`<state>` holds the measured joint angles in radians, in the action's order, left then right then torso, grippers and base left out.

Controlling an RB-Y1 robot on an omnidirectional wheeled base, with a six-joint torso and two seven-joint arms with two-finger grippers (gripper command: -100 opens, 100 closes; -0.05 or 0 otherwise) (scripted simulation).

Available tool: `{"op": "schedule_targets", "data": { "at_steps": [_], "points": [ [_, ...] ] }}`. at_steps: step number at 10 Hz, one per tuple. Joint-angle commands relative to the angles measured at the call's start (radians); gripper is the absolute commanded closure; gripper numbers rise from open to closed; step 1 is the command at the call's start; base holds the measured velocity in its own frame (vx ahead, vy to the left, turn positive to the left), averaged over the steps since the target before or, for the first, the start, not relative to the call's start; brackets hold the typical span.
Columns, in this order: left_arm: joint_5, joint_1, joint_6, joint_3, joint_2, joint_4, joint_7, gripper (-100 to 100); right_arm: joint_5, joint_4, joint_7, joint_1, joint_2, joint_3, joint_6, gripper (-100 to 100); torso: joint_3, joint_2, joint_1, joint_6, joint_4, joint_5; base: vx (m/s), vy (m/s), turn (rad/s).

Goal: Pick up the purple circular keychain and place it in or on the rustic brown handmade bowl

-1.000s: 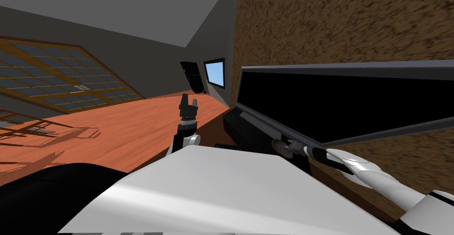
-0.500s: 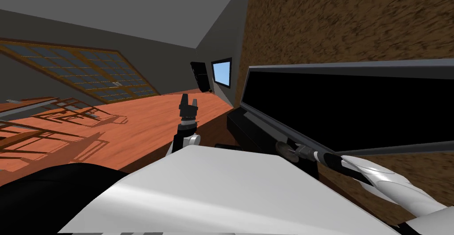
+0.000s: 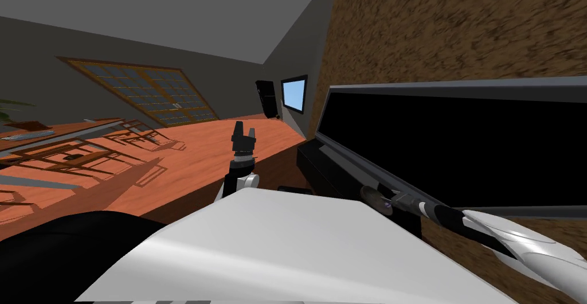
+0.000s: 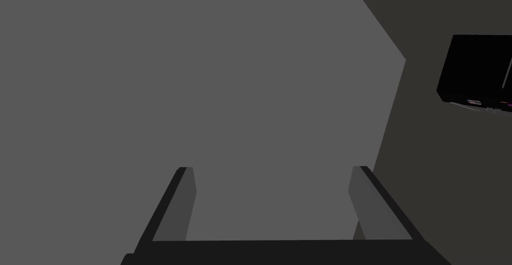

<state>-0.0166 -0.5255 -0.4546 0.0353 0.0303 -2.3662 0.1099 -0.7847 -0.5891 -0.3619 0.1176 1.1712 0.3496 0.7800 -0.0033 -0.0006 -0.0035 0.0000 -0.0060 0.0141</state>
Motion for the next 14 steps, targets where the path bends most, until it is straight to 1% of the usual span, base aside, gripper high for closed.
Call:
{"op": "schedule_targets", "data": {
  "at_steps": [1, 2, 3, 4, 5, 6, 7, 8, 9, 10, 11, 12, 13, 14],
  "points": [
    [0.000, 0.000, 0.000, 0.000, 0.000, 0.000, 0.000, 0, -0.003, 0.032, -0.013, -0.008, -0.009, -0.017, 0.016, -100, 0.000, 0.000, 0.000, 0.000, 0.000, 0.000, -0.034, 0.016, -0.010],
    [0.000, 0.000, 0.000, 0.000, 0.000, 0.000, 0.000, 0, -0.022, 0.046, 0.004, 0.026, -0.004, -0.062, 0.030, -100, -0.001, -0.002, 0.000, 0.000, 0.000, 0.000, -0.054, 0.037, 0.333],
    [0.000, 0.000, 0.000, 0.000, 0.000, 0.000, 0.000, 0, -0.022, 0.046, 0.004, 0.026, -0.004, -0.077, 0.030, -100, -0.001, -0.002, 0.001, -0.002, -0.001, 0.000, -0.057, 0.015, 0.153],
    [0.000, 0.000, 0.000, 0.000, 0.000, 0.000, 0.000, 0, -0.041, 0.061, 0.020, 0.060, 0.001, -0.114, 0.045, -100, -0.001, -0.002, 0.000, 0.000, -0.001, 0.000, -0.087, 0.008, 0.275],
    [0.000, 0.000, 0.000, 0.000, 0.000, 0.000, 0.000, 0, -0.041, 0.061, 0.020, 0.060, 0.001, -0.137, 0.045, -100, 0.000, -0.001, -0.001, -0.001, 0.000, 0.000, -0.081, 0.009, 0.145],
    [0.000, 0.000, 0.000, 0.000, 0.000, 0.000, 0.000, 0, -0.060, 0.076, 0.037, 0.095, 0.006, -0.169, 0.059, -100, 0.000, 0.000, -0.001, 0.000, 0.000, 0.000, -0.092, 0.033, 0.224],
    [0.000, 0.000, 0.000, 0.000, 0.000, 0.000, 0.000, 0, -0.060, 0.076, 0.037, 0.095, 0.006, -0.197, 0.059, -100, 0.000, 0.001, 0.000, 0.000, 0.000, 0.000, -0.076, 0.037, 0.184],
    [0.000, 0.000, 0.000, 0.000, 0.000, 0.000, 0.000, 0, -0.079, 0.091, 0.053, 0.129, 0.011, -0.229, 0.074, -100, 0.000, 0.000, 0.000, 0.000, 0.000, 0.000, -0.092, 0.048, 0.304],
    [0.000, 0.000, 0.000, 0.000, 0.000, 0.000, 0.000, 0, -0.079, 0.100, 0.053, 0.112, 0.011, -0.249, 0.074, -100, 0.000, 0.000, 0.001, -0.001, 0.000, 0.000, -0.077, 0.032, 0.152],
    [0.000, 0.000, 0.000, 0.000, 0.000, 0.000, 0.000, 0, -0.098, 0.106, 0.070, 0.159, 0.016, -0.282, 0.089, -100, 0.000, 0.000, 0.000, 0.000, 0.000, 0.000, -0.082, 0.034, 0.250],
    [0.000, 0.000, 0.000, 0.000, 0.000, 0.000, 0.000, 0, -0.098, 0.106, 0.070, 0.163, 0.016, -0.312, 0.089, -100, 0.000, 0.000, 0.000, -0.001, 0.000, 0.000, -0.067, 0.025, 0.147],
    [0.000, 0.000, 0.000, 0.000, 0.000, 0.000, 0.000, 0, -0.098, 0.106, 0.070, 0.163, 0.016, -0.316, 0.089, -100, 0.000, -0.001, -0.001, 0.000, 0.000, 0.000, -0.028, 0.011, 0.006],
    [0.000, 0.000, 0.000, 0.000, 0.000, 0.000, 0.000, 0, -0.100, 0.122, 0.064, 0.148, 0.013, -0.305, 0.095, -100, -0.001, -0.003, -0.002, 0.001, 0.000, 0.000, -0.009, 0.004, -0.007],
    [0.000, 0.000, 0.000, 0.000, 0.000, 0.000, 0.000, 0, -0.100, 0.122, 0.063, 0.149, 0.013, -0.307, 0.095, 0, -0.002, -0.004, -0.002, 0.000, -0.001, 0.001, 0.000, 0.000, 0.000]
  ]
}}
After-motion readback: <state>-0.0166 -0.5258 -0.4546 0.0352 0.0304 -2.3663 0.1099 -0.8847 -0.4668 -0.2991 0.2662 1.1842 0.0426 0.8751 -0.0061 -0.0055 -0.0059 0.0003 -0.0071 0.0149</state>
